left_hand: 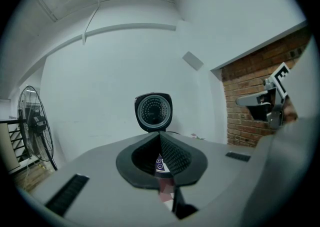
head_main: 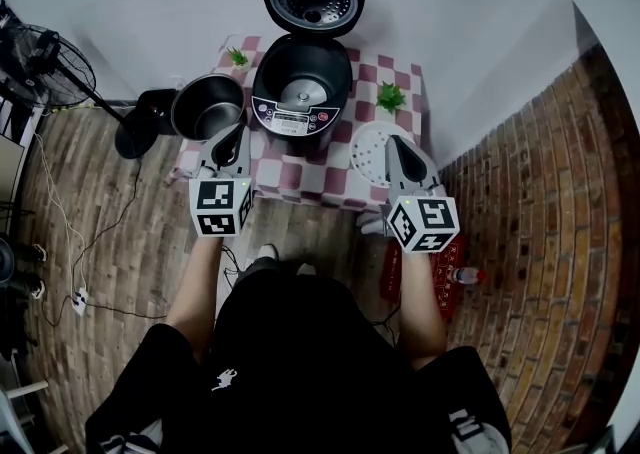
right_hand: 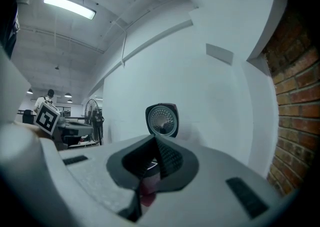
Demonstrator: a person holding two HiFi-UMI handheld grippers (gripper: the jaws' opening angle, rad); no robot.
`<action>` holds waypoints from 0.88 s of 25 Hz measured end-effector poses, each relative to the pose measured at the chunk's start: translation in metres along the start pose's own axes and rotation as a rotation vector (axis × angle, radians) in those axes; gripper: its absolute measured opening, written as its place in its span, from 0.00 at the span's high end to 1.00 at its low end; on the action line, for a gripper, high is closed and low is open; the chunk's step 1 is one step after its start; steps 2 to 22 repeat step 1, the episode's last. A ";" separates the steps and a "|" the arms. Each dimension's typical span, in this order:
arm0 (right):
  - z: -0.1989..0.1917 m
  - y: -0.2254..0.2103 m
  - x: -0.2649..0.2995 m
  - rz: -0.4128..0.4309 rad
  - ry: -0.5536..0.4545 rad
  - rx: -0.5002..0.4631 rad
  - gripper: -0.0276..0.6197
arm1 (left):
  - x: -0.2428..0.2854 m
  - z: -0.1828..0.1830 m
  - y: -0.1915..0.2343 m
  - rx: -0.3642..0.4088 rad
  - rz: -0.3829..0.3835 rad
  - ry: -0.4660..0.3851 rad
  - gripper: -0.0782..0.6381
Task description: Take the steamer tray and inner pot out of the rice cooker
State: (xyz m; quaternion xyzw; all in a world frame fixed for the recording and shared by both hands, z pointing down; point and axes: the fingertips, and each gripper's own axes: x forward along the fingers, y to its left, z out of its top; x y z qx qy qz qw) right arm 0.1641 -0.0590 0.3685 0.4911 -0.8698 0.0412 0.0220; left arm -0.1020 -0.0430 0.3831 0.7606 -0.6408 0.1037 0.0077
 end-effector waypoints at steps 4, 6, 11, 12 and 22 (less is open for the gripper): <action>0.000 0.000 0.001 0.001 -0.001 -0.001 0.95 | 0.001 0.000 0.001 -0.001 0.000 0.001 0.89; 0.000 0.000 0.001 0.001 -0.001 -0.001 0.95 | 0.001 0.000 0.001 -0.001 0.000 0.001 0.89; 0.000 0.000 0.001 0.001 -0.001 -0.001 0.95 | 0.001 0.000 0.001 -0.001 0.000 0.001 0.89; 0.000 0.000 0.001 0.001 -0.001 -0.001 0.95 | 0.001 0.000 0.001 -0.001 0.000 0.001 0.89; 0.000 0.000 0.001 0.001 -0.001 -0.001 0.95 | 0.001 0.000 0.001 -0.001 0.000 0.001 0.89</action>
